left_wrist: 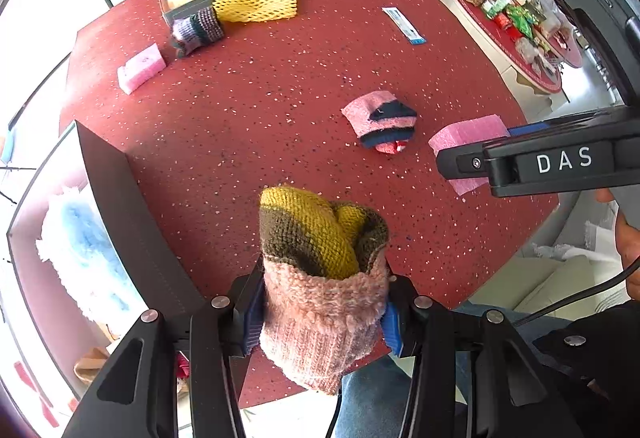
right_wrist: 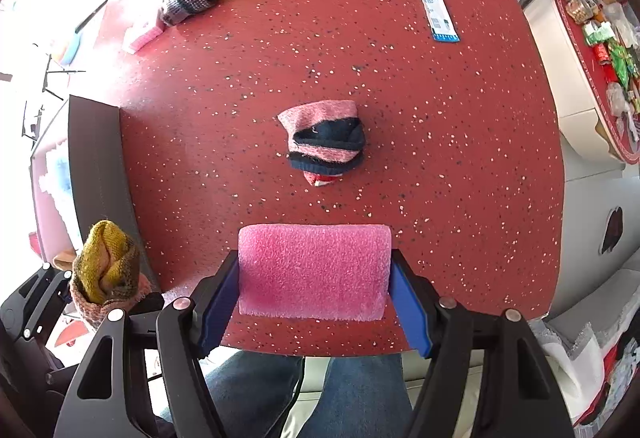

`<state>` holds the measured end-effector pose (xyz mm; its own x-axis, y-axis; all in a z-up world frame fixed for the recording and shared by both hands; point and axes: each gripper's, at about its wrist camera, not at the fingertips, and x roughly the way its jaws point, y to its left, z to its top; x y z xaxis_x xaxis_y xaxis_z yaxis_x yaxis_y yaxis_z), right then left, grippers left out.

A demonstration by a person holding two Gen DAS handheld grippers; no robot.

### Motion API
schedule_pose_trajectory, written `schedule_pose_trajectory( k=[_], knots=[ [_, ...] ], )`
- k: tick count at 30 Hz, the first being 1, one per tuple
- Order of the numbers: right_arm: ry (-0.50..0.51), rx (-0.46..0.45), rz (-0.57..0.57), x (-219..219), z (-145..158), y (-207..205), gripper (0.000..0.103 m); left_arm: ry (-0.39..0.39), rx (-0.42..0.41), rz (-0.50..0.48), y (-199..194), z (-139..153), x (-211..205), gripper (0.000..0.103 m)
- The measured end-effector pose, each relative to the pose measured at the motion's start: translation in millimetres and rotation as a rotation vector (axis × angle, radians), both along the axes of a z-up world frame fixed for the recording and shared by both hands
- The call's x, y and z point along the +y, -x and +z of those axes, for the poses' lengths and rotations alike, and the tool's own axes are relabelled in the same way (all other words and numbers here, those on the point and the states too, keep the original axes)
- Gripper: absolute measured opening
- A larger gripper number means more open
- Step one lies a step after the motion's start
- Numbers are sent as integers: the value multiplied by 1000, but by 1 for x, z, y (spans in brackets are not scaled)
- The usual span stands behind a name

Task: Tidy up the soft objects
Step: 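Carry knit hat and pink foam sleeve over the white box with both tools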

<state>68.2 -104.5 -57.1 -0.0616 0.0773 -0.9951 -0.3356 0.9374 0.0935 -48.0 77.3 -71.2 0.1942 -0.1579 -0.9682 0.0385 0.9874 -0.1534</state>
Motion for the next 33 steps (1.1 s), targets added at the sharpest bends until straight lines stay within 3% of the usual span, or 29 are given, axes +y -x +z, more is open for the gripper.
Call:
schedule_pose_trajectory(
  k=[19,33],
  knots=[
    [32,-34,60,26,9,-2,74,18,-37,83,7,4,32,48],
    [35,-83,164,70,20,-2,74,11,-72,278,21,16,85,48]
  ],
)
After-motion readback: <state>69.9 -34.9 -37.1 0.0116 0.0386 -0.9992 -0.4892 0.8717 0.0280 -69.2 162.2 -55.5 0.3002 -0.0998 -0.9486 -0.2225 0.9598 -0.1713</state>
